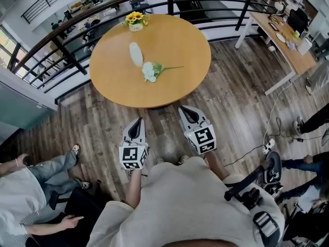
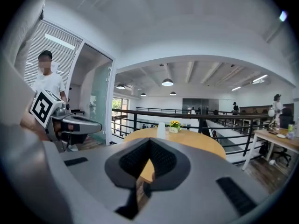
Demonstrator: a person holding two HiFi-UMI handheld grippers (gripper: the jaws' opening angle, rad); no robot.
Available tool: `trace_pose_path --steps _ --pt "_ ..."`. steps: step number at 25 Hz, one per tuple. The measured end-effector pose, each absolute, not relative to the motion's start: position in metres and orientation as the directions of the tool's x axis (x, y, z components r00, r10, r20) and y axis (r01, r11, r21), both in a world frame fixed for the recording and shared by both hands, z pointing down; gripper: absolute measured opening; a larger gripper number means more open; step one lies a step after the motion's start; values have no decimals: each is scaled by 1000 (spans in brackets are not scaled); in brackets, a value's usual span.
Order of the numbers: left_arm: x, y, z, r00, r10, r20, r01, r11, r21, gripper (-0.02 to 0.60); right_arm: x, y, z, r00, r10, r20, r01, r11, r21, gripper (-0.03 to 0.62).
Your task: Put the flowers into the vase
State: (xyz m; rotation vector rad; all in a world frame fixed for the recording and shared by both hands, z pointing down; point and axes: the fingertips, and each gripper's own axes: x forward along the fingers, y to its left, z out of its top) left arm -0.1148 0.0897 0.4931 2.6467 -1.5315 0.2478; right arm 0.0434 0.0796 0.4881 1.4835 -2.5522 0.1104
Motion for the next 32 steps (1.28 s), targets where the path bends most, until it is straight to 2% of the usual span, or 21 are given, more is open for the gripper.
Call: trace_pose_path --steps 32 --pt "-79 105 489 456 -869 193 -880 -472 -47 7 71 90 491 -533 -826 183 -841 541 -4 8"
